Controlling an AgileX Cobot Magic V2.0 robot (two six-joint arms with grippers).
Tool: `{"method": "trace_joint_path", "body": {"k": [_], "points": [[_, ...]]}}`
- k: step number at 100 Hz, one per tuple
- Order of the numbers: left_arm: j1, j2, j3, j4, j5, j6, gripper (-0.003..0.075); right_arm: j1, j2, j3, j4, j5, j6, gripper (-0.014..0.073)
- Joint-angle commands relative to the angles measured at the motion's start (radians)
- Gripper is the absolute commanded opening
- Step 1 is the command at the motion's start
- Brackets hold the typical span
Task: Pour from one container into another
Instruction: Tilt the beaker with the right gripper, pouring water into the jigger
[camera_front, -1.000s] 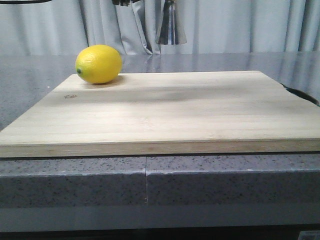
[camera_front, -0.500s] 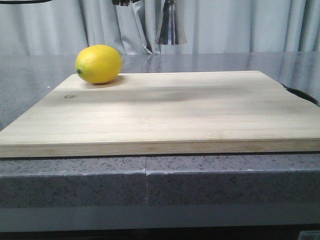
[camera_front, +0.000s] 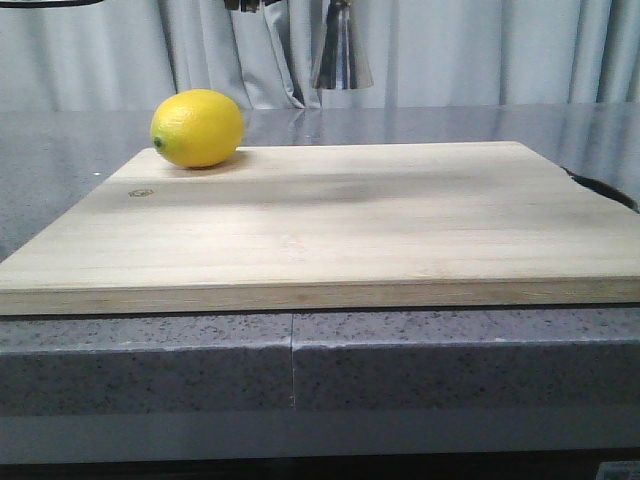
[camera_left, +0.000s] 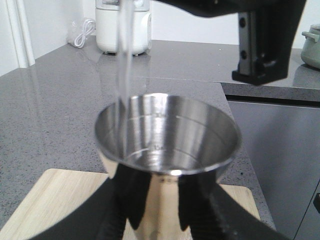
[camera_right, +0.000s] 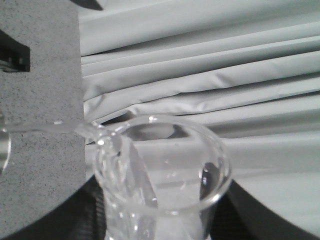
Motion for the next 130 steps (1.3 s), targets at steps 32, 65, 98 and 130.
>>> {"method": "trace_joint_path", "body": {"k": [32, 65, 98, 130], "points": [[-0.008, -0.052, -0.023, -0.083, 0.1, -0.006, 0.0237, -0.001, -0.027, -0.039, -0.07, -0.041, -0.008, 0.0273], [-0.008, -0.052, -0.023, -0.083, 0.1, -0.006, 0.0237, -0.001, -0.027, -0.039, -0.076, -0.041, -0.008, 0.0273], [-0.008, -0.052, -0.023, -0.083, 0.1, -0.006, 0.0237, -0.001, -0.027, -0.039, -0.097, -0.041, -0.008, 0.0273], [-0.008, -0.052, -0.023, -0.083, 0.1, -0.006, 0.0237, -0.001, -0.027, -0.039, -0.125, -0.041, -0.008, 0.0273]]}}
